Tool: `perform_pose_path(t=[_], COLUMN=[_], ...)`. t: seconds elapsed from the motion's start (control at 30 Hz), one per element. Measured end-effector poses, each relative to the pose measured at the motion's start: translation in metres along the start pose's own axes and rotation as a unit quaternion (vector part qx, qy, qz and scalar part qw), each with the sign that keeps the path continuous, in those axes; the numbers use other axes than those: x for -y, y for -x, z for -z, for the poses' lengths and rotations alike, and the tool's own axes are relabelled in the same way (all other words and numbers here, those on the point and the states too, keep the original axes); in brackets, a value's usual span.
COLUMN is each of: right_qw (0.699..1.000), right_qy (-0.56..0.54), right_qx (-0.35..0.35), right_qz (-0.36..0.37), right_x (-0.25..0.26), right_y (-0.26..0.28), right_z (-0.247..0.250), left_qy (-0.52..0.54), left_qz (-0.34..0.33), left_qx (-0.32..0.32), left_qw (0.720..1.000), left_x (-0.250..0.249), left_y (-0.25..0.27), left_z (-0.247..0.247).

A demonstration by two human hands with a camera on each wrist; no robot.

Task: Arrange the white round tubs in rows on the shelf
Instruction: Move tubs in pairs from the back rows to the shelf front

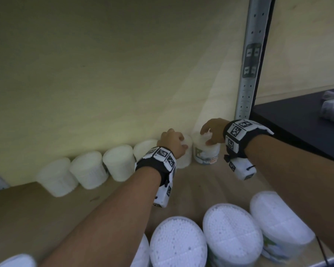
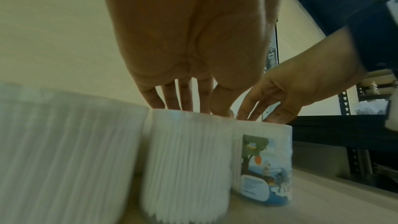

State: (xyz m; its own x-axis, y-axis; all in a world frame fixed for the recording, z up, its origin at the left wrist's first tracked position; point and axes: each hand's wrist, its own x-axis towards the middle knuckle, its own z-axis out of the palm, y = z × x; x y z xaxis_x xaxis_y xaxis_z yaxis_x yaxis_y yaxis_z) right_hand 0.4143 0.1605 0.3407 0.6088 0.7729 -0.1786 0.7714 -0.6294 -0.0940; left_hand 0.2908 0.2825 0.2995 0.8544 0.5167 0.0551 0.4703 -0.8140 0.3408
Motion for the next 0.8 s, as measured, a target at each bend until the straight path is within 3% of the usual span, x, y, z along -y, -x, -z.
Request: perform_pose_path(t=[0.8], right_qw=[0.997], right_qy=[0.056], right_qx=[-0.023], right_qz=[0.037], right_x=[0.0], right_y=[-0.01], right_z=[-0.003], left_qy=[-0.016], left_qz=[-0.015], left_qx=[0.007], left_qw=[1.0], left_x=[0.0], left_y=[0.001], left_z=[0.005])
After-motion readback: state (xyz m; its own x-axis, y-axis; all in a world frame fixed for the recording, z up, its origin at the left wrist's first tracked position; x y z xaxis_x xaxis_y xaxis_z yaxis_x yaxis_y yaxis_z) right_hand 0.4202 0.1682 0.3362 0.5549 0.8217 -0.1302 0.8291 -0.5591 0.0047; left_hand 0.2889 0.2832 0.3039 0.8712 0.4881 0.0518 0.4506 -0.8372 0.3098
